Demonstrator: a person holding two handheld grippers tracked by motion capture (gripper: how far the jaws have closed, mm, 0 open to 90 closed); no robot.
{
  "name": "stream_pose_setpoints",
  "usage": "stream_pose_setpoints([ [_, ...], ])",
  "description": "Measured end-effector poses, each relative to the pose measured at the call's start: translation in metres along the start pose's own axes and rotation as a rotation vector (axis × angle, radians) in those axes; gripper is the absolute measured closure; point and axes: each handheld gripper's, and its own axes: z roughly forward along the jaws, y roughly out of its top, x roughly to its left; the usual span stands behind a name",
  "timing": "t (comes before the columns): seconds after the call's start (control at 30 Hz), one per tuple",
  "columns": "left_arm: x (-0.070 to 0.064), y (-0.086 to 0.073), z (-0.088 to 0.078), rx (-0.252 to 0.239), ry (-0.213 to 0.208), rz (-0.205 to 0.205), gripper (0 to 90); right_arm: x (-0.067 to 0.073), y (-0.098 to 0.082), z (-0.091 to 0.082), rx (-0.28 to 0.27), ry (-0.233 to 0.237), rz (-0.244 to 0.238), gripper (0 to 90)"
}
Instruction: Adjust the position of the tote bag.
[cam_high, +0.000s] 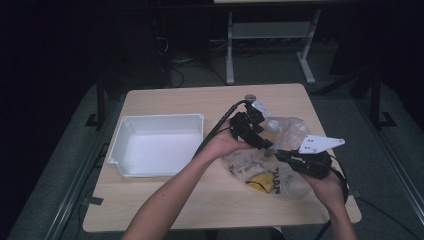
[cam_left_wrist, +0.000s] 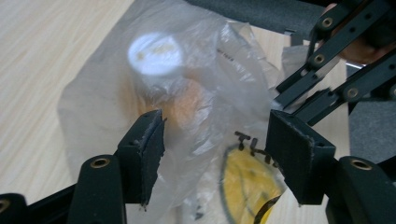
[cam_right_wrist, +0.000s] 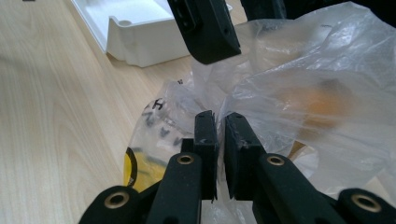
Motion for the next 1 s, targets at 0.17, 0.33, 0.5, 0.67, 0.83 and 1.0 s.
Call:
stream_pose_setpoints([
  [0.17, -0.004, 0.006, 0.005, -0.008, 0.002, -0.009, 33.9, 0.003, -0.002, 0.001, -0.021, -0.015, -0.001, 80.2],
  [0.33, -0.006, 0.01, 0.007, 0.021, 0.027, 0.014, 33.5, 0.007, -0.002, 0.004, -0.028, -0.035, -0.021, 80.5],
  [0.5, -0.005, 0.014, 0.009, 0.037, 0.035, -0.024, 37.2, 0.01, -0.002, 0.008, -0.024, -0.024, -0.025, 81.0],
  [0.67, -0.008, 0.015, 0.015, 0.058, 0.054, -0.002, 49.1, 0.012, 0.001, 0.012, -0.017, -0.016, -0.034, 81.0],
  [0.83, -0.013, 0.012, 0.02, 0.084, 0.096, 0.043, 71.4, 0.013, 0.003, 0.015, -0.01, -0.013, -0.039, 77.3],
  [1.0, -0.011, 0.007, 0.02, 0.08, 0.107, 0.061, 87.2, 0.01, 0.004, 0.013, -0.001, -0.016, -0.023, 68.5],
])
